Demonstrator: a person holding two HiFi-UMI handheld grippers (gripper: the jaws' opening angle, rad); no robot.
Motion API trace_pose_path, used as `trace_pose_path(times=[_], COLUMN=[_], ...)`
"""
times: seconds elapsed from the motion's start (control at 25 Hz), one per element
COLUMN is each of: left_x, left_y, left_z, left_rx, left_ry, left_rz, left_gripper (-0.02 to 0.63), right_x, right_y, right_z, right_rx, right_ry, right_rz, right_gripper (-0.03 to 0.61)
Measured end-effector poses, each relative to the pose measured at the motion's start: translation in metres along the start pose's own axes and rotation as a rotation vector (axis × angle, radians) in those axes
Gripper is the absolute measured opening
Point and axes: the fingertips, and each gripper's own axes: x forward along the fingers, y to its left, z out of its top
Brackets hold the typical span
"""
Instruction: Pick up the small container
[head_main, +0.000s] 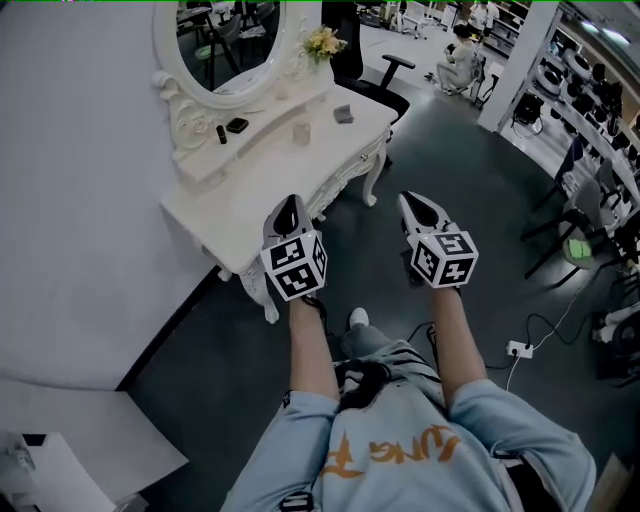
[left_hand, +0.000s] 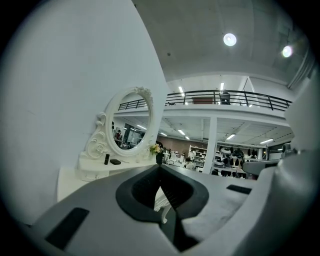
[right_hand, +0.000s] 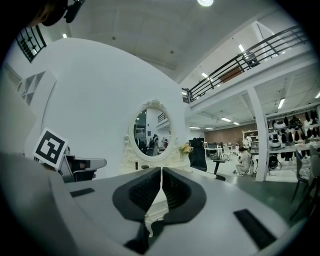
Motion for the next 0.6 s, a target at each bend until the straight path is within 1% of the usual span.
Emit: trace_pose_path(times=[0.16,0.4,0.48,0.6], left_x=[0.012,0.036,0.050,0.077], left_y=[0.003,0.050,0.061,0.069], left_z=[0.003,0.007,0.003,-0.011], left_rx=[0.014,0.014,0.011,0.003], left_ry=[-0.009,-0.009,0.002,0.029], left_rz=[0.010,0.092,0.112,0.125], left_gripper=[0.021,0.021,0.021,0.021], right_x=[0.017,0.083,0.104,0.134], right_y=[-0.008,0.015,0.016,0.002], right_z=[0.001,-0.003,-0.007,-0.017], right_rx=[0.009,0.015,0.020,0.037], right_ry=[-0.003,0.005,0.014,0.036], right_rz=[0.015,0.122,0.145,0.152], right_gripper=[0.029,0.029,0.029,0.029])
